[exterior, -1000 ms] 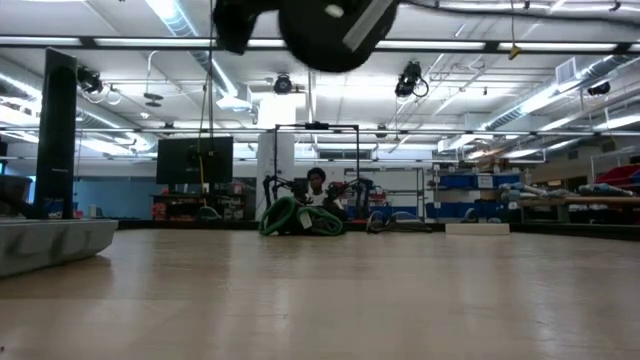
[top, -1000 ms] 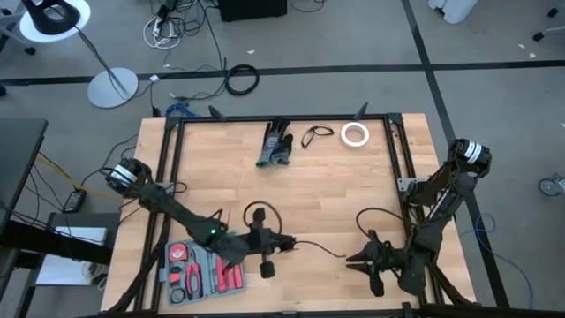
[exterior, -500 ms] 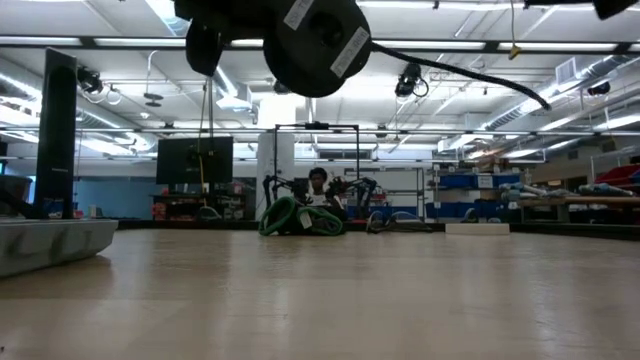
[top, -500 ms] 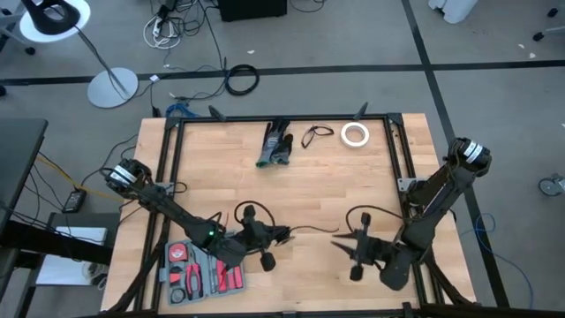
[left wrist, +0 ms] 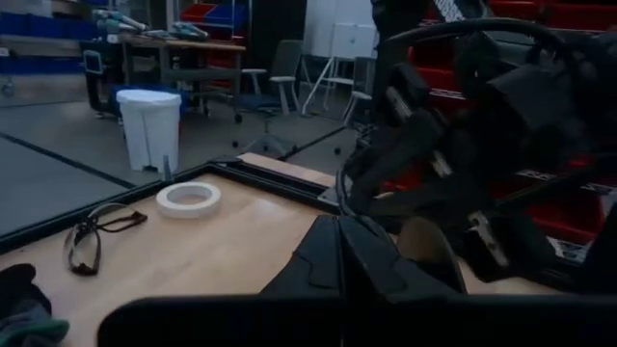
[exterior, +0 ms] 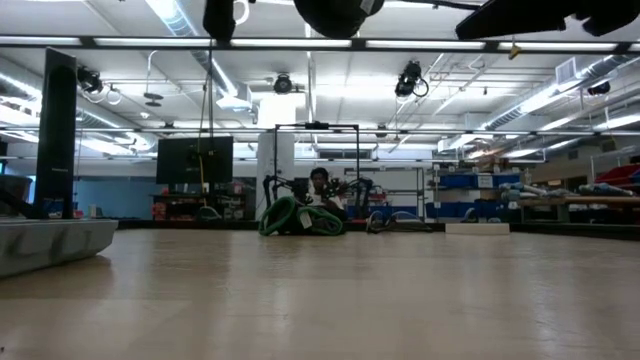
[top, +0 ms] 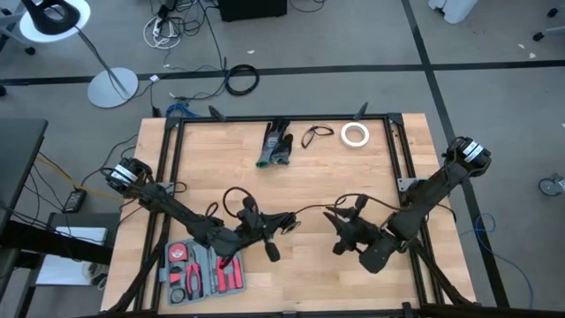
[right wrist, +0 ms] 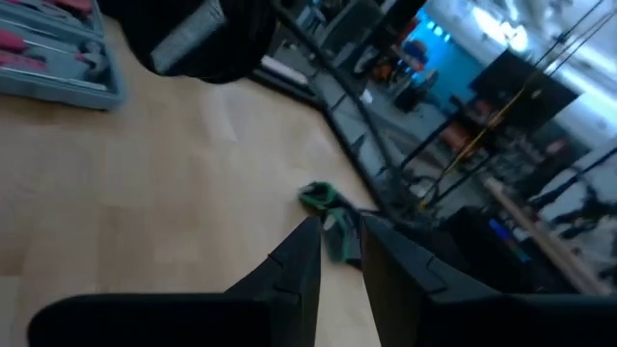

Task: Coil cords
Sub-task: Coil the black wire into a spool

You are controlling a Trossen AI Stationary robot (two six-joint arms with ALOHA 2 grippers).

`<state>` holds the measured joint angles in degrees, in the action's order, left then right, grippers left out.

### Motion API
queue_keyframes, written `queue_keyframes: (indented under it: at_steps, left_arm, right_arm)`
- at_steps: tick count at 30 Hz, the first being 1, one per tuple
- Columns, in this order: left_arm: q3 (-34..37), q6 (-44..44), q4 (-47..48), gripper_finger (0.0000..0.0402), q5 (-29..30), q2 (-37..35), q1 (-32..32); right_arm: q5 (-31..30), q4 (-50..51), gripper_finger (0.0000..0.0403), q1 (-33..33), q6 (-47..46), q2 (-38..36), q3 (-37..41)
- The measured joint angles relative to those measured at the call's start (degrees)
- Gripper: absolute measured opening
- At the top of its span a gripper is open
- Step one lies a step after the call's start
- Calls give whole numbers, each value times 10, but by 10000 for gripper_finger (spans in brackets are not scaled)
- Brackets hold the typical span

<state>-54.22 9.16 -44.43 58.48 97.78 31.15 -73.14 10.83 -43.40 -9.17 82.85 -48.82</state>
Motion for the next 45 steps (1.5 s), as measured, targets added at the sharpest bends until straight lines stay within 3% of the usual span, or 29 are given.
queue_keyframes:
  at_steps: [12, 17, 24, 36, 45]
  left_arm:
    - [0, 16, 30, 0, 28, 0, 0]
    - [0, 23, 32, 0, 24, 0, 0]
    - [0, 31, 36, 0, 24, 0, 0]
    - [0, 32, 14, 0, 3, 0, 0]
    - [0, 32, 14, 0, 2, 0, 0]
  right_arm:
    - [-36, -38, 78, -31, 93, 0, 0]
    - [5, -69, 113, -11, 124, 0, 0]
    - [-62, -76, 157, -16, 185, 0, -10]
    - [-26, 38, 121, -11, 81, 0, -10]
    - [-34, 41, 92, -10, 72, 0, -10]
